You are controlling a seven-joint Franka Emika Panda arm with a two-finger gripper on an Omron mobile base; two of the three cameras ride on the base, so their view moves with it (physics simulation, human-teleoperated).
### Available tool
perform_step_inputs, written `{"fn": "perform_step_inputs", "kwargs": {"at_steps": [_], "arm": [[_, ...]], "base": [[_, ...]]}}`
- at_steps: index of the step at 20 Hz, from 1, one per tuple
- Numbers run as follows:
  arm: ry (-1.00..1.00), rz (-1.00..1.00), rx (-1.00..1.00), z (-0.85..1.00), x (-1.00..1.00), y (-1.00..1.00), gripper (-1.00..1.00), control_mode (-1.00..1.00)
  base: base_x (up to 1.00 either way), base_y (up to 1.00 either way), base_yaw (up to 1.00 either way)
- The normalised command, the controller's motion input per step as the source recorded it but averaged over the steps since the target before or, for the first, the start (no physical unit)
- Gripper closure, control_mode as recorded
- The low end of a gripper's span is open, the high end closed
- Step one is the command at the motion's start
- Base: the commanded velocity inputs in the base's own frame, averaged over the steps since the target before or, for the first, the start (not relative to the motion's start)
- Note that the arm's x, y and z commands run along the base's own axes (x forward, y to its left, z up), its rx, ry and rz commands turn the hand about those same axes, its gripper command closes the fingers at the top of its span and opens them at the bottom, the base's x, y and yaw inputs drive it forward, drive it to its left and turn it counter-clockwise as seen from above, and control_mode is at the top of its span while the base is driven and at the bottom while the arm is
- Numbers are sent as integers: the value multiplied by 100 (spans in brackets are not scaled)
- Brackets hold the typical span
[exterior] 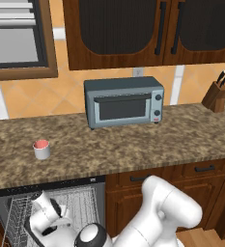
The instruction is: Pick up the cup and bowl from the counter, place them in the dishwasher, and close the dishwasher door.
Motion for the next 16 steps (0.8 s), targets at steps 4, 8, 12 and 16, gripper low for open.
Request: {"fn": "perform_step_inputs", "kwargs": {"at_steps": [4, 8, 12, 16], "arm": [[-19, 7, -6, 4, 0, -23, -100, -100], [-10, 6, 0, 46, -1, -7, -100, -100], [-14, 12, 0, -2, -9, -23, -100, -100], [-10, 11, 5, 71, -56, -11, -100, -100]], "base": [[0, 0, 0], [0, 0, 0], [0, 0, 0], [0, 0, 0]]}}
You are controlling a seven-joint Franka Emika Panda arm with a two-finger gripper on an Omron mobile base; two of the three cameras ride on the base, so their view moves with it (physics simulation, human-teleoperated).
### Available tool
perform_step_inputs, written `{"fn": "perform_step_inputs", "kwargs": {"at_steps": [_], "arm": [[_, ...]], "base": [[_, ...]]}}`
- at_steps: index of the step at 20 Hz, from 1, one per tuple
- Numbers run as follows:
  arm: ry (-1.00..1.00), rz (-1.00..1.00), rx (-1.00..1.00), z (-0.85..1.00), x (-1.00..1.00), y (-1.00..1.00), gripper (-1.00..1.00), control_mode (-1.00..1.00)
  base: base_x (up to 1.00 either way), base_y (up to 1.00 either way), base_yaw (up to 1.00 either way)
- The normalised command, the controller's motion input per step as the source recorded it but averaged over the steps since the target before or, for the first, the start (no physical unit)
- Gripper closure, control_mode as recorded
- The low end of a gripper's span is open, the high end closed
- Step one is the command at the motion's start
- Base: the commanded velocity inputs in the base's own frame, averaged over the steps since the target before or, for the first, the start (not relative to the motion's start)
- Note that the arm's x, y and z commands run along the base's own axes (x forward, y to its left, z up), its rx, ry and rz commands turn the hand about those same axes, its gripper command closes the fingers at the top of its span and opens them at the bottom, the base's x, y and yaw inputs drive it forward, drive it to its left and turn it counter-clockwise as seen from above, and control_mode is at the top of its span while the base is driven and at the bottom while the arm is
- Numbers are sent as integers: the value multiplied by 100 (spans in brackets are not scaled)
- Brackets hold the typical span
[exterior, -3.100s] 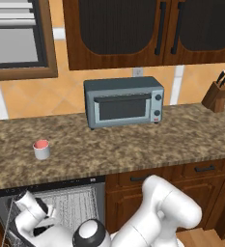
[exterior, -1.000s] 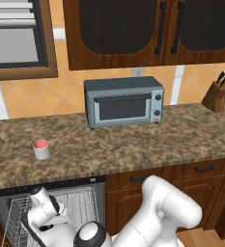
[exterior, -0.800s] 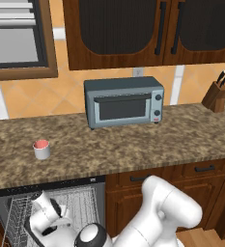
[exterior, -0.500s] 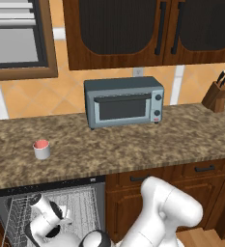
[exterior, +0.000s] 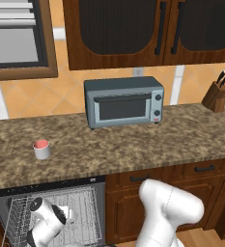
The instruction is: Pick up the cup and bowl from the counter, place them in the dishwasher, and close the dishwasher door.
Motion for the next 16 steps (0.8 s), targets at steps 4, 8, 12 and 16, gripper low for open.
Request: {"fn": "perform_step_inputs", "kwargs": {"at_steps": [4, 8, 12, 16], "arm": [[-11, 8, 14, 100, -58, -3, -100, -100], [-7, 6, 13, 100, -16, -2, -100, -100], [-6, 6, 19, 100, -6, -26, -100, -100], [-2, 1, 25, 99, -1, -46, -100, -100]], "base": [[0, 0, 0], [0, 0, 0], [0, 0, 0], [0, 0, 0]]}}
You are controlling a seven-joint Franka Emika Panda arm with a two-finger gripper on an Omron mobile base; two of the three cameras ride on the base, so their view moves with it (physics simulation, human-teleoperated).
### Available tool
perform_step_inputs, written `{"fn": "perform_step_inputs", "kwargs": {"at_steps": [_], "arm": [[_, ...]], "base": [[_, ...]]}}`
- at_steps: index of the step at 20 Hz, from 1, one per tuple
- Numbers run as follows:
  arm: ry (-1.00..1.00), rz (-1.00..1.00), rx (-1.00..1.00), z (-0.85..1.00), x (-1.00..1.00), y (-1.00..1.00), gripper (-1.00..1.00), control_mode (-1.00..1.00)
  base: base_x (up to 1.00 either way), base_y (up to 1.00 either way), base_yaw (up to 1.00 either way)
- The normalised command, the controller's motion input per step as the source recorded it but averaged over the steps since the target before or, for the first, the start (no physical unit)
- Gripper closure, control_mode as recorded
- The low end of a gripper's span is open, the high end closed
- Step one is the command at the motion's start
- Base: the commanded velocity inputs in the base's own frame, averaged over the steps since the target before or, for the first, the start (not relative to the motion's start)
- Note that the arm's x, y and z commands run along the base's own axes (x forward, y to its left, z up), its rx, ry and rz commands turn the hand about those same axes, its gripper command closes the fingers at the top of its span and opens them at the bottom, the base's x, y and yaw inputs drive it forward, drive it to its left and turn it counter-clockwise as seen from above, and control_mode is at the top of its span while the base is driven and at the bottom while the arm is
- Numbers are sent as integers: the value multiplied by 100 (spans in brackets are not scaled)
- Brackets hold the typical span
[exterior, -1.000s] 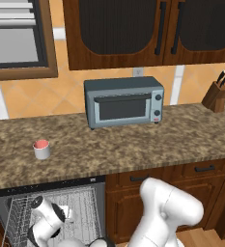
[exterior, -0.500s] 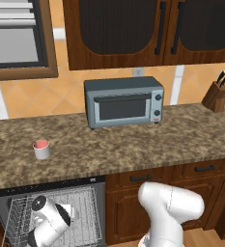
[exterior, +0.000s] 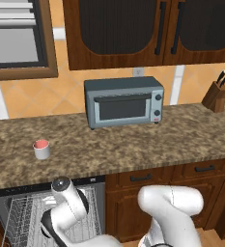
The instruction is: Pick up the cup and bowl from the counter, place them in the dishwasher, and close the dishwasher door.
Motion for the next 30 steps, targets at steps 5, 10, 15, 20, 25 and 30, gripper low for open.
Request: {"fn": "perform_step_inputs", "kwargs": {"at_steps": [5, 10, 15, 20, 25, 30], "arm": [[0, 0, 22, 100, 0, -45, -100, -100], [0, 0, 22, 100, 0, -35, -100, -100], [0, 1, 14, 90, 0, -18, -100, -100], [0, 2, 7, 48, 0, -3, -100, -100], [0, 0, 2, 14, 7, 2, -100, -100], [0, 0, 0, 59, 33, 15, -100, -100]], "base": [[0, 0, 0], [0, 0, 0], [0, 0, 0], [0, 0, 0], [0, 0, 0], [0, 0, 0]]}}
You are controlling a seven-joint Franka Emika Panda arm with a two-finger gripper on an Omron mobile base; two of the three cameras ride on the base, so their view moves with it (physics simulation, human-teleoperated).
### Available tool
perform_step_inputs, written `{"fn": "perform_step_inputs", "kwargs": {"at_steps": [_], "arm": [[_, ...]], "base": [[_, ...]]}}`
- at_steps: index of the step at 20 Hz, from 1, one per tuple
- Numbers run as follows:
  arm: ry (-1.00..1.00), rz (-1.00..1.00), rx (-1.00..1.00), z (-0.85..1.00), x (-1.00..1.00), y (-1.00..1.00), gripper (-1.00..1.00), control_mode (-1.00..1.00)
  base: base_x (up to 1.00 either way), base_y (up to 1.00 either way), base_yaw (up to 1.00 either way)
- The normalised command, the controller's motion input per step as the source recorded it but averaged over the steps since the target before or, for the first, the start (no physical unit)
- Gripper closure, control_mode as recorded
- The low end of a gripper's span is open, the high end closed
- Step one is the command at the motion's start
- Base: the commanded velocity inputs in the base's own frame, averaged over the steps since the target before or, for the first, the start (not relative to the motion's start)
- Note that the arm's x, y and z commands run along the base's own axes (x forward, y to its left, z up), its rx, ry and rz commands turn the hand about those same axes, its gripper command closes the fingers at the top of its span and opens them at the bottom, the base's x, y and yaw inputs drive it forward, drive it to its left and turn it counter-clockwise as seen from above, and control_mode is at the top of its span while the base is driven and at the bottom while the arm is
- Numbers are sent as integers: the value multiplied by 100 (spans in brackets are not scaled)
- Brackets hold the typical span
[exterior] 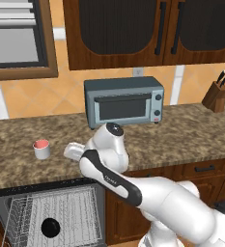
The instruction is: Pick up the cup and bowl from the counter, place them in the dishwasher, and close the dishwasher door.
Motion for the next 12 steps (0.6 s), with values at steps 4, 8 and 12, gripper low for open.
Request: {"fn": "perform_step_inputs", "kwargs": {"at_steps": [4, 8, 12], "arm": [[1, 0, 0, 57, 46, 29, -100, -100], [8, 0, -6, 27, 48, 33, -100, -100], [15, 0, -11, 0, 53, 27, -100, -100]], "base": [[0, 0, 0], [0, 0, 0], [0, 0, 0]]}}
